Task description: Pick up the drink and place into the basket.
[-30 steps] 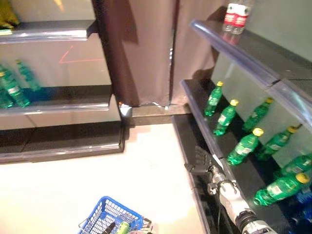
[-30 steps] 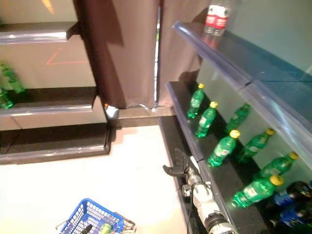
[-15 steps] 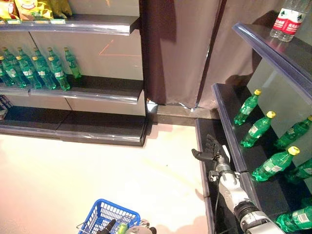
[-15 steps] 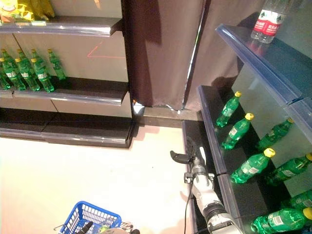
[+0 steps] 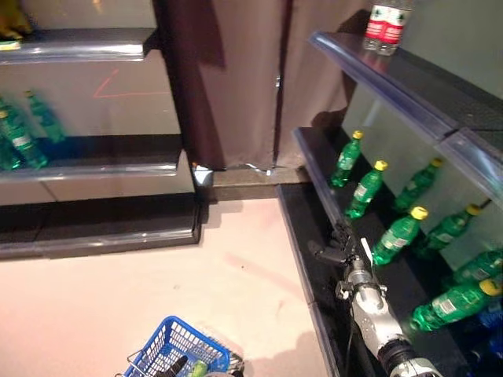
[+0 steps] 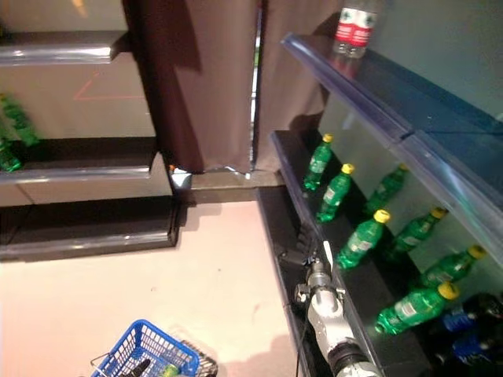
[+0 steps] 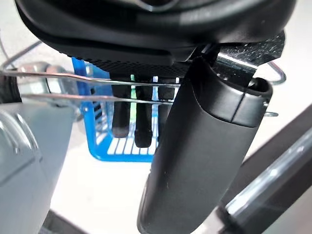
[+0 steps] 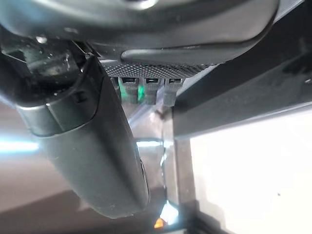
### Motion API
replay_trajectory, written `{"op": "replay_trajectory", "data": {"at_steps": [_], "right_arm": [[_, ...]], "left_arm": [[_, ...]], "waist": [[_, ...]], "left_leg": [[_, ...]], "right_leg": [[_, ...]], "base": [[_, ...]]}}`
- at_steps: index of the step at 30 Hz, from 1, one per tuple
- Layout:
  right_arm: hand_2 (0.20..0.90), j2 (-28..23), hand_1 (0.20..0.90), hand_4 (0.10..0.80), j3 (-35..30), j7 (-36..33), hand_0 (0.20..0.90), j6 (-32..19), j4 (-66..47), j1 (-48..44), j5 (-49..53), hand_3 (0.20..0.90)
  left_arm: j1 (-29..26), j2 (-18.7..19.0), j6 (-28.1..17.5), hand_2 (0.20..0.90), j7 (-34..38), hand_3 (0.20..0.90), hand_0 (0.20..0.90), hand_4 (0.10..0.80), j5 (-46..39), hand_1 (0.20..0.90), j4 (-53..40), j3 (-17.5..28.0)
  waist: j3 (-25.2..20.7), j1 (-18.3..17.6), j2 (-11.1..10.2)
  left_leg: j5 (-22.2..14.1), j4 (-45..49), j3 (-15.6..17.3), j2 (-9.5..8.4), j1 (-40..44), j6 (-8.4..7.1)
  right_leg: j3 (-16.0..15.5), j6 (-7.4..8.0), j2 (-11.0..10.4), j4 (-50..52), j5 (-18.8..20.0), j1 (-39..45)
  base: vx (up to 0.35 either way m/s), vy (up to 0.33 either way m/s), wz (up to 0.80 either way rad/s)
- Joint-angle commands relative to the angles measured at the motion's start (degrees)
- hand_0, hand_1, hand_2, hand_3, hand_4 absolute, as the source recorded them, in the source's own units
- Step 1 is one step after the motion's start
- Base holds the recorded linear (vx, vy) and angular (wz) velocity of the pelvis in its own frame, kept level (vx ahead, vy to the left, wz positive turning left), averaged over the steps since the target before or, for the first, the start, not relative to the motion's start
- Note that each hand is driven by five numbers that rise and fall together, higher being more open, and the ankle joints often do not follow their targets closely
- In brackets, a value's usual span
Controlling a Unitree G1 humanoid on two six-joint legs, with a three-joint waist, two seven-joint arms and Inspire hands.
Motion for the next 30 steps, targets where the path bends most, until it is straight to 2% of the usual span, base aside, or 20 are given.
{"op": "replay_trajectory", "data": {"at_steps": [1,7,12,19,30], "right_arm": [[0.900,-3.6,0.900,0.800,-1.5,4.2,0.900,-6.0,-7.8,-2.0,0.4,0.900],[0.900,-4.6,0.900,0.800,-2.2,9.0,0.900,-3.0,-12.9,1.0,0.4,0.900],[0.900,-5.6,0.900,0.800,-2.9,10.9,0.900,-2.8,-15.5,2.9,0.1,0.900],[0.900,-6.9,0.900,0.800,-4.9,11.9,0.900,-3.5,-19.5,6.8,-1.2,0.900],[0.900,-8.2,0.900,0.800,-8.0,15.9,0.900,-2.4,-24.9,15.2,0.2,0.900]], "left_arm": [[-4.0,-1.2,-0.9,0.300,-3.3,0.200,0.300,0.100,1.7,0.300,-3.1,-2.0],[-5.9,-1.1,-0.6,0.300,-3.3,0.200,0.300,0.100,2.0,0.300,-4.0,-2.9],[-7.7,-1.4,-1.1,0.300,-4.3,0.200,0.300,0.100,2.3,0.300,-4.0,-4.0],[-8.5,-2.0,-2.0,0.300,-5.7,0.200,0.300,0.100,3.6,0.300,-2.8,-4.3],[-7.3,-1.9,-2.5,0.300,-7.0,0.200,0.300,0.100,3.9,0.300,-0.7,-1.2]], "waist": [[-4.3,-1.7,1.7],[-4.2,-5.3,1.2],[-3.8,-7.4,0.5],[-3.4,-10.5,-0.1],[-3.4,-14.7,-0.3]], "left_leg": [[-11.0,3.8,1.5,-2.23,1.2,1.20],[-11.5,4.2,4.4,-2.32,1.0,1.02],[-12.5,6.1,6.4,-2.29,0.5,1.23],[-14.1,9.5,8.9,-2.47,-1.1,1.45],[-14.5,10.8,11.5,-2.34,-1.9,1.40]], "right_leg": [[3.3,-1.58,1.6,1.0,2.6,-6.0],[7.0,-0.52,1.7,-0.1,4.0,-7.2],[9.3,-0.06,1.5,0.5,4.4,-8.3],[13.1,-0.08,2.3,0.6,4.8,-9.8],[17.6,-0.37,4.4,0.3,5.4,-11.1]], "base": [[-0.063,0.022,-0.47],[-0.057,0.039,-0.48],[-0.047,0.033,-0.45],[-0.038,0.015,-0.37],[-0.017,-0.005,-0.35]]}}
